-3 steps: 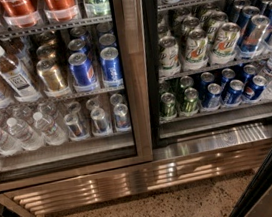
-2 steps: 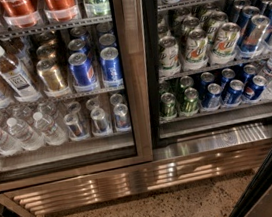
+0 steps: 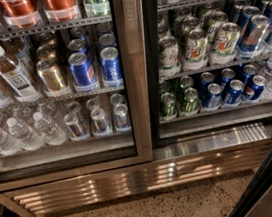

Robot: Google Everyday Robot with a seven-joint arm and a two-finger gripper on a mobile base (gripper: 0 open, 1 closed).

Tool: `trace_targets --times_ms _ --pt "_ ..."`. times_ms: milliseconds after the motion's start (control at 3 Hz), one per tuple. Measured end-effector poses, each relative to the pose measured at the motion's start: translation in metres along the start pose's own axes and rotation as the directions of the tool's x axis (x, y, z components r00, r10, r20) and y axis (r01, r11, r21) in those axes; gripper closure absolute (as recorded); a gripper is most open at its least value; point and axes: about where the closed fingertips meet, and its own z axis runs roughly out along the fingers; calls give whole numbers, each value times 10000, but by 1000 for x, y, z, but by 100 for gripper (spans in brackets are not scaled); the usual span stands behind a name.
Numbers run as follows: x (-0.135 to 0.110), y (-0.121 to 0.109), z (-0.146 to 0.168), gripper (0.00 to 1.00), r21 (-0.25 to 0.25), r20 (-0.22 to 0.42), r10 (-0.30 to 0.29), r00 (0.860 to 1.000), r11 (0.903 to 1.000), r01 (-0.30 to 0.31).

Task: Open right fridge door

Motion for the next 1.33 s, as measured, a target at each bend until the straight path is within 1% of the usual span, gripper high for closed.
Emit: trace_targets --times_ms 1000,1333 --pt "0 0 0 0 0 0 0 10000 10000 0" --pt "0 0 0 19 0 0 0 10000 10000 0"
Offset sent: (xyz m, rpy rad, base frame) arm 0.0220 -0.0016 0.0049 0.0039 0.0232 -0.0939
